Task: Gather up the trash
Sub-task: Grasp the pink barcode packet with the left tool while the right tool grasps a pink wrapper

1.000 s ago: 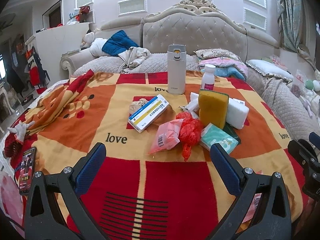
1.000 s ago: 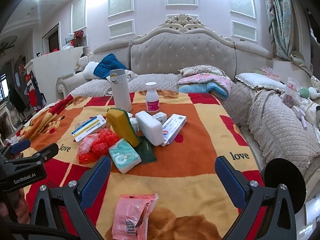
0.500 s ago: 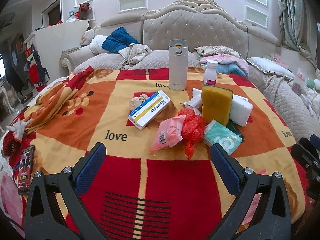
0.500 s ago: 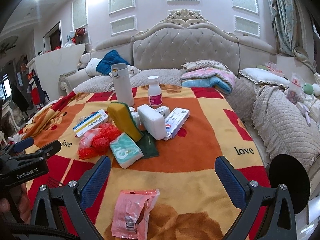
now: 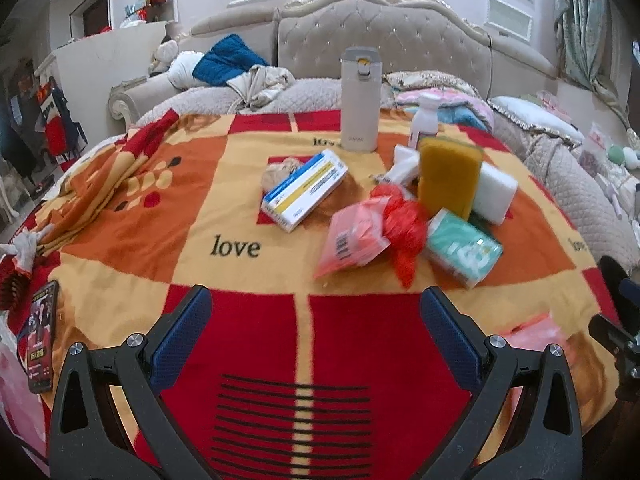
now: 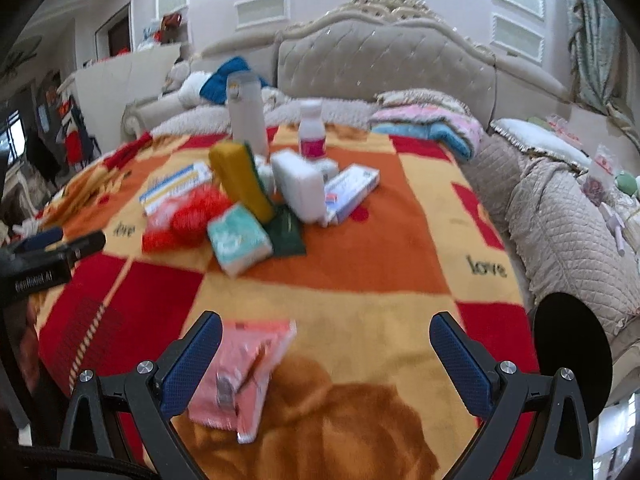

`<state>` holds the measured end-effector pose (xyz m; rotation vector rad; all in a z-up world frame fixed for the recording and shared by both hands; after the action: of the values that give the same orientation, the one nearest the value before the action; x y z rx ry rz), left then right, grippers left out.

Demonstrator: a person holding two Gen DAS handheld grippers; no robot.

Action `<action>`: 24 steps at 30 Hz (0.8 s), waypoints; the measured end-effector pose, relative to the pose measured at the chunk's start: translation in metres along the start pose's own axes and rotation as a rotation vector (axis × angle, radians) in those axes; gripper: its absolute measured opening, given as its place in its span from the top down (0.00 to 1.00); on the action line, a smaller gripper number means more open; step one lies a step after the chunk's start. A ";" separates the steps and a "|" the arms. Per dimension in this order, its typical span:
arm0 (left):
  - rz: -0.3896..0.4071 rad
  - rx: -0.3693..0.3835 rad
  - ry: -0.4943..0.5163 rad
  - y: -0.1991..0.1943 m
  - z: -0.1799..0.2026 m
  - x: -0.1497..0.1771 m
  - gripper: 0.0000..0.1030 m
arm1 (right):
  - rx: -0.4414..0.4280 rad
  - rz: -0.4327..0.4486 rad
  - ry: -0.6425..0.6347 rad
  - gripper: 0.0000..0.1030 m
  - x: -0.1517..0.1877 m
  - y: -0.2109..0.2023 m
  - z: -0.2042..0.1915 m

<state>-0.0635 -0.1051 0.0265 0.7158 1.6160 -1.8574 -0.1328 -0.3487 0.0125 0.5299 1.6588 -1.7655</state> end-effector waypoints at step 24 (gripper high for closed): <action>-0.163 0.046 0.023 0.102 0.016 -0.038 0.06 | -0.124 -0.147 -0.076 0.06 0.022 0.061 -0.056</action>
<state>0.0356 -0.1295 -0.0143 0.6435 1.6948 -2.0142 -0.1145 -0.2969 -0.0531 0.2876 1.7789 -1.7485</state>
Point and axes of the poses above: each gripper's, at about its wrist camera, not at the fingertips, and y roughly the way its jaws point, z to its right, x to its underside, the point moved 8 cm from there along y, roughly the way its jaws point, and after that the axes turned 10 degrees about -y, right-handed, at the moved point
